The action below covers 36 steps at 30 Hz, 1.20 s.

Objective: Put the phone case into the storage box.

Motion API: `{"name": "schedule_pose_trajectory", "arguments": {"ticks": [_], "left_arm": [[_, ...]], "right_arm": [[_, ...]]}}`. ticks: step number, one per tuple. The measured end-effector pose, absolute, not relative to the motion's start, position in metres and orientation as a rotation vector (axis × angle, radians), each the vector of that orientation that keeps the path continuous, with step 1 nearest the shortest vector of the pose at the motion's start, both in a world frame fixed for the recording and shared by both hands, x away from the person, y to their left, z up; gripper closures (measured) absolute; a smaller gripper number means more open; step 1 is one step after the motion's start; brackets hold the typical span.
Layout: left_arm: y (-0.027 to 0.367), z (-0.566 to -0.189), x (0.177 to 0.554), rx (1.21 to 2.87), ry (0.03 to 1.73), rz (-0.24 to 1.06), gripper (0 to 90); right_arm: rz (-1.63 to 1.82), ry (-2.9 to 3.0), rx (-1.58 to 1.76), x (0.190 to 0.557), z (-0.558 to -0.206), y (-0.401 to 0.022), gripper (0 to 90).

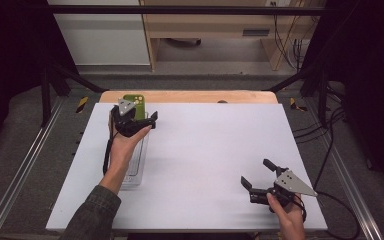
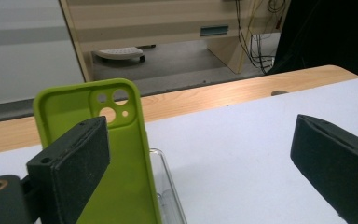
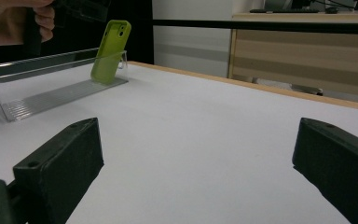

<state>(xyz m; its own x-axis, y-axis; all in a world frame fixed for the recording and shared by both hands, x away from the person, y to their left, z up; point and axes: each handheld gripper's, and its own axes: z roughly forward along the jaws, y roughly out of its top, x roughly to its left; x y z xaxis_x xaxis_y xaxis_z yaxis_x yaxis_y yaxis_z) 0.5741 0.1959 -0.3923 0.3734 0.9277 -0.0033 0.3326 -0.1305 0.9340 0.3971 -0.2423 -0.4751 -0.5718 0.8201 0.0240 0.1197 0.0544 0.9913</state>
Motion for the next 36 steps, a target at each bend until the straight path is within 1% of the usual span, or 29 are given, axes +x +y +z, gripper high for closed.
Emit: {"name": "schedule_pose_trajectory", "arguments": {"ticks": [20,36], "left_arm": [[0.181,-0.385,0.560,1.656,1.053,0.696,3.3],[0.194,-0.374,0.538,1.614,0.982,0.642,3.3]], "right_arm": [[1.565,1.761,0.944,0.397,-0.475,-0.242,1.8],[1.562,1.767,0.937,0.397,-0.475,-0.241,1.8]]}}
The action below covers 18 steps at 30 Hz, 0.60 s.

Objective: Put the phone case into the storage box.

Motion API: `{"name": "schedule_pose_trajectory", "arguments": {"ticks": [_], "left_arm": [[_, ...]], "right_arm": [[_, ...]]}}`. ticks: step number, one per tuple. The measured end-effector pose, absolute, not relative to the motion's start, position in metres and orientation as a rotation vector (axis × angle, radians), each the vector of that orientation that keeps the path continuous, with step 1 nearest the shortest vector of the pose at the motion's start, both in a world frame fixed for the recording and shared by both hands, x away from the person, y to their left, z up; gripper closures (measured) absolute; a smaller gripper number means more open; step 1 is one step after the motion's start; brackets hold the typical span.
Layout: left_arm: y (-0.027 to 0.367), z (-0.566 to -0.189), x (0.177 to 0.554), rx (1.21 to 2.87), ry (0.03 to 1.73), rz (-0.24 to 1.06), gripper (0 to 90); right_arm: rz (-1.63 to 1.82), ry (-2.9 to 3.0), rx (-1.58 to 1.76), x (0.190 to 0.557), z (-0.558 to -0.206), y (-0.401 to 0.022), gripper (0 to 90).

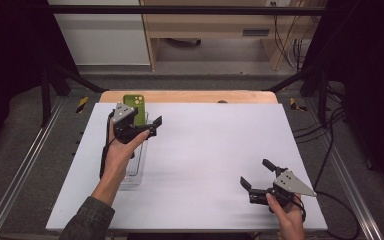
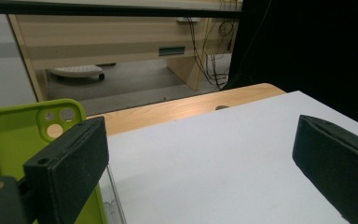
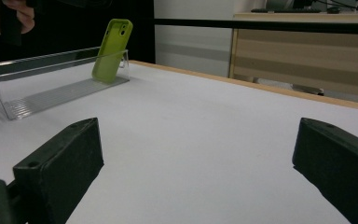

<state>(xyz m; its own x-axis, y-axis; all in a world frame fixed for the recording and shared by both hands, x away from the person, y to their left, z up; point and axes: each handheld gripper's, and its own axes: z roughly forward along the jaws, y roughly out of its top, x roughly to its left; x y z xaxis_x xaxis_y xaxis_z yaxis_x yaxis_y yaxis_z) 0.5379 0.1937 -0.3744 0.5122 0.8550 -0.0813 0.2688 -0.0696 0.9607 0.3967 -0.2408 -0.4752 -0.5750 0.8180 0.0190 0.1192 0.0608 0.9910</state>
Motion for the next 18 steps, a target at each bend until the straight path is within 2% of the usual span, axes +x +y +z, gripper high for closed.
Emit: {"name": "schedule_pose_trajectory", "arguments": {"ticks": [18], "left_arm": [[0.225,-0.356,0.501,1.550,0.929,0.662,2.5]], "right_arm": [[1.563,1.770,0.934,0.396,-0.475,-0.240,1.8]]}}
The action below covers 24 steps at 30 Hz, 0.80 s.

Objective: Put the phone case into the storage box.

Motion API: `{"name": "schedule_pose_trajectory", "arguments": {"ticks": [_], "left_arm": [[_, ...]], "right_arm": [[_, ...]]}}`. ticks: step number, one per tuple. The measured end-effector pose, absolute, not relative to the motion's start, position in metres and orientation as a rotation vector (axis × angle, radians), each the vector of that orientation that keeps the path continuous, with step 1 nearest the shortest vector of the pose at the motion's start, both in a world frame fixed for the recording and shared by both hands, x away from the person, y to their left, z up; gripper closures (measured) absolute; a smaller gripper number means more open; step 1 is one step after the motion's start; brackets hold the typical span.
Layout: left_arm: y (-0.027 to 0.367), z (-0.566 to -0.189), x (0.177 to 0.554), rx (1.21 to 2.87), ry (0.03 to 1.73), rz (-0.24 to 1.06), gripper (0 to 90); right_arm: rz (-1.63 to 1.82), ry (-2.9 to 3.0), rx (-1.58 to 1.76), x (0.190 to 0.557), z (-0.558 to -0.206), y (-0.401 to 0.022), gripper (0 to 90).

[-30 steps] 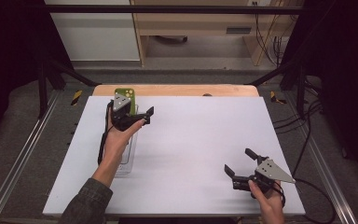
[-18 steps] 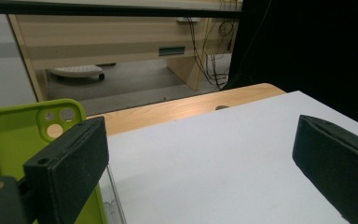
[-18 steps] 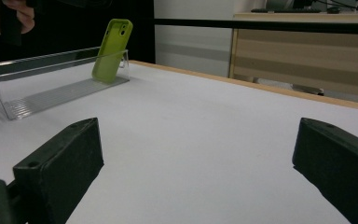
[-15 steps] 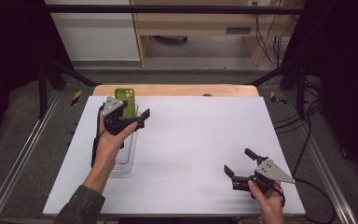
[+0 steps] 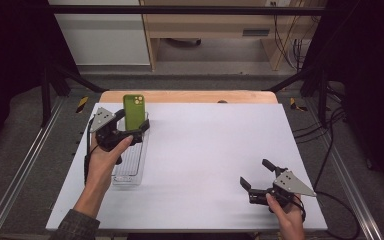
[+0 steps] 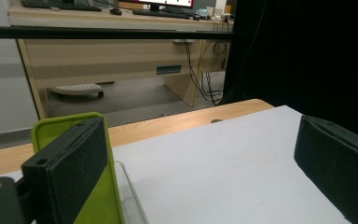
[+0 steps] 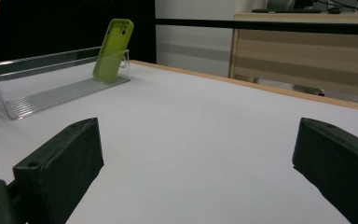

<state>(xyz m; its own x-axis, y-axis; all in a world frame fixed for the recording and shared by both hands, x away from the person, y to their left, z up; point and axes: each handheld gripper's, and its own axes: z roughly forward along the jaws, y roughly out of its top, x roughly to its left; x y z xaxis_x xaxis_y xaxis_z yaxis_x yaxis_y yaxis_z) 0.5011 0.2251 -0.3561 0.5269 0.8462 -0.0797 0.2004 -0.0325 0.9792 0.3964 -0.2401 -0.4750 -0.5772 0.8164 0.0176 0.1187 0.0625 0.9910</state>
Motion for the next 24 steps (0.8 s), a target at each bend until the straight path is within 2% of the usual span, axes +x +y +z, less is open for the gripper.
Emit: {"name": "schedule_pose_trajectory", "arguments": {"ticks": [11,24], "left_arm": [[0.251,-0.354,0.477,1.512,0.901,0.687,2.5],[0.264,-0.358,0.454,1.505,0.854,0.720,1.4]], "right_arm": [[1.562,1.769,0.935,0.397,-0.475,-0.240,1.8],[1.560,1.771,0.936,0.397,-0.475,-0.240,1.8]]}}
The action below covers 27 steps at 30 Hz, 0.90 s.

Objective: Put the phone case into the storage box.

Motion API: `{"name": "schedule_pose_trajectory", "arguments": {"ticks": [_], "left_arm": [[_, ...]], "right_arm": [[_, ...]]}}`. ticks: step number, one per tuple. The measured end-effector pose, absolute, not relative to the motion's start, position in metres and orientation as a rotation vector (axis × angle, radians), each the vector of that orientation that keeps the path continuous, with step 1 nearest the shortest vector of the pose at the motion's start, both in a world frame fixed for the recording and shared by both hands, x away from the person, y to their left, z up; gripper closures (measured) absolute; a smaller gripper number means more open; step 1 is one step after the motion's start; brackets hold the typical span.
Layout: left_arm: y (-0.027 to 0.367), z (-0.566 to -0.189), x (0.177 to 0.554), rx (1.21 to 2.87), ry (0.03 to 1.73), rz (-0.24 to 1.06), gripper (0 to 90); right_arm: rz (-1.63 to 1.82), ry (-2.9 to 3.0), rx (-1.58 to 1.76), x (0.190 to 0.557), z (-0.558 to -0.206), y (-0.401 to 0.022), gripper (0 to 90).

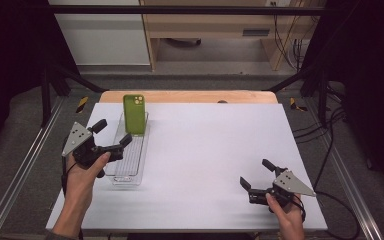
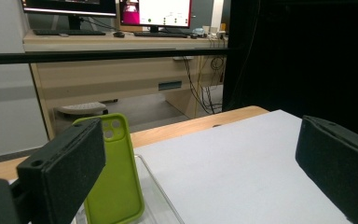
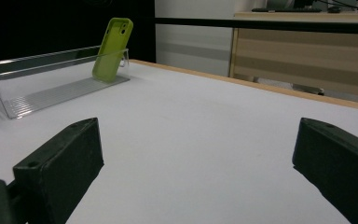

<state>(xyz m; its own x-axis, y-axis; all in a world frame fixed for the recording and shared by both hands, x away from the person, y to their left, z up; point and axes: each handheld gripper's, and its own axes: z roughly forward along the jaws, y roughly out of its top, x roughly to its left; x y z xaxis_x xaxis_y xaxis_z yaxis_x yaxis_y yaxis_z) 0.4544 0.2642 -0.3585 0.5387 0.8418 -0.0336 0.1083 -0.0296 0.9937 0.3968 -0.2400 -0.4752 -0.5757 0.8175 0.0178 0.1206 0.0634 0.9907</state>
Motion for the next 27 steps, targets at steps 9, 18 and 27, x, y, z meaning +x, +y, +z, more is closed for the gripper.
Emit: {"name": "schedule_pose_trajectory", "arguments": {"ticks": [9,18,27], "left_arm": [[0.278,-0.367,0.443,1.483,0.832,0.734,0.9],[0.286,-0.374,0.431,1.467,0.829,0.728,0.9],[0.288,-0.387,0.420,1.476,0.825,0.719,0.9]], "right_arm": [[1.557,1.771,0.938,0.397,-0.475,-0.240,1.8],[1.553,1.774,0.937,0.397,-0.476,-0.239,1.8],[1.550,1.777,0.937,0.397,-0.476,-0.239,1.8]]}}
